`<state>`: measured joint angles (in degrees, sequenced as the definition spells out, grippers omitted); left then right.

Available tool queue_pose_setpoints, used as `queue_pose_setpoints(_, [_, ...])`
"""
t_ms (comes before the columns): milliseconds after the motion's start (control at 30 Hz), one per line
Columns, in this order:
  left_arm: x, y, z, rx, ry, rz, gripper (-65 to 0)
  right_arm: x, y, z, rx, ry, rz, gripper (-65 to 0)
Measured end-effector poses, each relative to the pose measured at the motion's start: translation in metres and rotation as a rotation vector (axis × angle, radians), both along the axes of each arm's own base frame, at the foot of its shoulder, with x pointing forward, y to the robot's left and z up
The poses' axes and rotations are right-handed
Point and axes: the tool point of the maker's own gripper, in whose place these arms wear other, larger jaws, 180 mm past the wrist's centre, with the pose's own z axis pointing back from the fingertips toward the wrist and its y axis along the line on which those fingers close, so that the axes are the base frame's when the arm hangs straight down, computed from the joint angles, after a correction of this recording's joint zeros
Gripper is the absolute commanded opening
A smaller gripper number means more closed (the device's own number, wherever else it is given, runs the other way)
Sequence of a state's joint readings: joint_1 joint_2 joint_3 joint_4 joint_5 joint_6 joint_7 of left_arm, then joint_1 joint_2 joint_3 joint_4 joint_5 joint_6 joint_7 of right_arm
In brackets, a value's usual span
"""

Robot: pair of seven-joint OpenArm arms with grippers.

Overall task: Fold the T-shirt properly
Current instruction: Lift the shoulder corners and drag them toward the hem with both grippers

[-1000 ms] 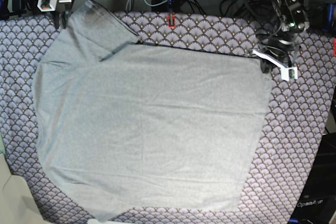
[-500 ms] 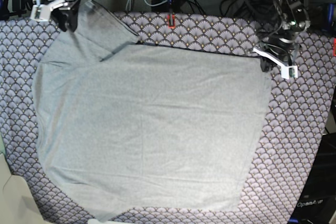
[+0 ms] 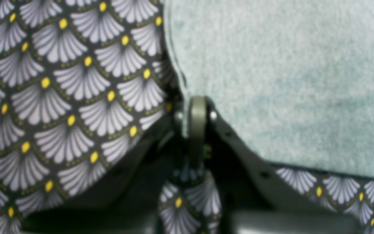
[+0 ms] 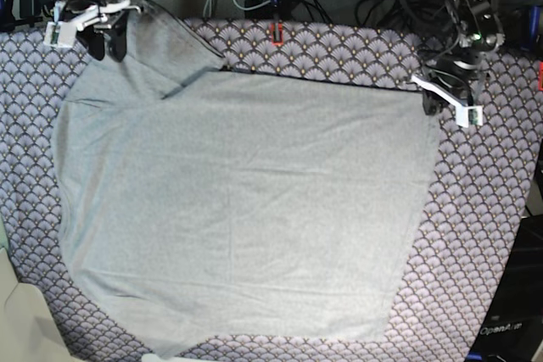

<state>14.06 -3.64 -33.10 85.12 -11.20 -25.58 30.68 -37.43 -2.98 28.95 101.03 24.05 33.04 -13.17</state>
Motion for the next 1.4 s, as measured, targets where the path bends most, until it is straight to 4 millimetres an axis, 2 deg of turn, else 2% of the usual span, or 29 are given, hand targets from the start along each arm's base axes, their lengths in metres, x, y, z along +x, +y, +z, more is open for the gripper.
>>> queue_pose_setpoints(167, [0.000, 0.000, 0.000, 0.000, 0.000, 0.000, -65.0, 0.004, -0.024, -0.009, -0.021, 0.037, -0.051, -38.0])
queue_pose_setpoints(333, [0.000, 0.003, 0.000, 0.007, 0.006, -0.006, -65.0, 0.003, -0.036, -0.017, -0.023, 0.068, -0.084, -38.0])
queue_pose_setpoints(533, [0.001, 0.002, 0.001, 0.007, 0.004, -0.005, -65.0, 0.000, -0.034, -0.020, -0.017, 0.077, -0.084, -38.0])
queue_pose_setpoints(700, [0.001, 0.003, 0.001, 0.009, 0.004, -0.006, -65.0, -0.013, -0.033, -0.040, 0.021, 0.124, -0.106, -38.1])
queue_pose_setpoints(833, [0.001, 0.003, 0.001, 0.011, 0.005, -0.007, -65.0, -0.013, -0.033, -0.042, 0.033, 0.119, -0.109, -38.2])
queue_pose_setpoints(1033, [0.001, 0.003, 0.001, 0.011, 0.005, -0.004, -65.0, -0.013, -0.008, -0.041, 0.082, 0.097, -0.034, -38.5])
queue_pose_setpoints(1100, [0.001, 0.003, 0.001, 0.011, 0.005, -0.004, -65.0, -0.014, -0.007, -0.042, 0.085, 0.108, -0.028, -38.6])
queue_pose_setpoints(1200, [0.002, 0.003, 0.002, 0.012, 0.003, -0.004, -65.0, -0.014, -0.006, -0.044, 0.087, 0.122, -0.022, -43.8])
queue_pose_setpoints(1333, [0.001, 0.003, 0.001, 0.011, 0.006, -0.004, -65.0, -0.011, -0.006, -0.045, 0.084, 0.132, -0.013, -60.6])
queue_pose_setpoints(1400, [0.001, 0.003, 0.001, 0.011, 0.006, -0.004, -65.0, -0.009, -0.005, -0.045, 0.086, 0.135, -0.005, -65.0])
